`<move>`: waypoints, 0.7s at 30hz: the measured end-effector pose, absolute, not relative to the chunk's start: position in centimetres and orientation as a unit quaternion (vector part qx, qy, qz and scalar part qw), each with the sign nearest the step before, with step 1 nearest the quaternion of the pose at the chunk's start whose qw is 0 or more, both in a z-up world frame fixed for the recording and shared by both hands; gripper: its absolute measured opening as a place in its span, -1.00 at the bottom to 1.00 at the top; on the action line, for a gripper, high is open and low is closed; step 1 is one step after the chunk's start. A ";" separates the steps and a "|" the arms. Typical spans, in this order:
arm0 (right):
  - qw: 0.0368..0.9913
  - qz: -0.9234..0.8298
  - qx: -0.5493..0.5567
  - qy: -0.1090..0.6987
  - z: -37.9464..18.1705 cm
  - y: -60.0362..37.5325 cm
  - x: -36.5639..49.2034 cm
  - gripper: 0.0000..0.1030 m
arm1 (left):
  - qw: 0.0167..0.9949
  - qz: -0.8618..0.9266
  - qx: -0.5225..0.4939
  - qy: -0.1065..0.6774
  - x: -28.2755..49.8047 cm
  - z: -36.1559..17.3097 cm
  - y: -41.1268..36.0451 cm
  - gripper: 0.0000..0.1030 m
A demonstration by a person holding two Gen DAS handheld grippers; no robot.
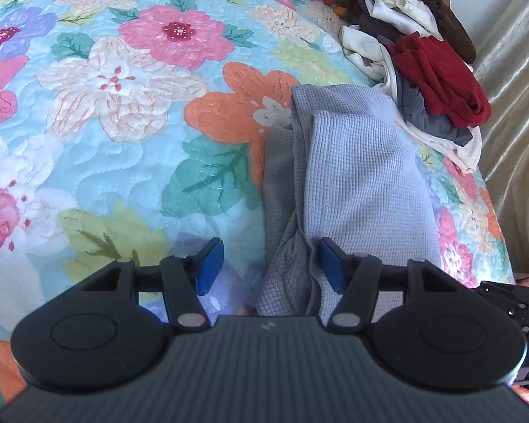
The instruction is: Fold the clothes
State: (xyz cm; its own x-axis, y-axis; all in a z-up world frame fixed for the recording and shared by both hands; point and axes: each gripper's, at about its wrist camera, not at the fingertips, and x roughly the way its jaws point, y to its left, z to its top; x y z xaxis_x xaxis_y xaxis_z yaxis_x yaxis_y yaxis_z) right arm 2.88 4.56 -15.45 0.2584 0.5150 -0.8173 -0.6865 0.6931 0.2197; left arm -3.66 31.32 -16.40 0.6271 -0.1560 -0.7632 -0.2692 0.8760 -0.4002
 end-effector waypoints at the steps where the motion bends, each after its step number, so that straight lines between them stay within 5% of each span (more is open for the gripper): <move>1: 0.783 0.384 -0.085 0.482 -15.5 4.4 2.7 0.32 | 0.872 0.031 -0.239 0.426 -3.9 -16.0 31.3 0.17; 7: 0.731 0.414 -0.011 0.543 -16.3 1.6 2.6 0.35 | 0.881 -0.013 -0.221 0.418 -5.5 -14.9 31.5 0.16; 15: 0.739 0.410 0.138 0.517 -15.8 -1.7 5.3 0.36 | 0.848 -0.060 -0.277 0.449 -5.3 -17.0 31.5 0.32; 19: 0.712 0.401 0.187 0.545 -18.0 -0.6 7.1 0.37 | 0.833 -0.054 -0.332 0.438 -3.9 -18.5 31.9 0.69; 21: 0.709 0.404 0.197 0.543 -18.6 0.4 7.6 0.47 | 0.834 -0.049 -0.348 0.425 -3.2 -18.7 32.0 0.64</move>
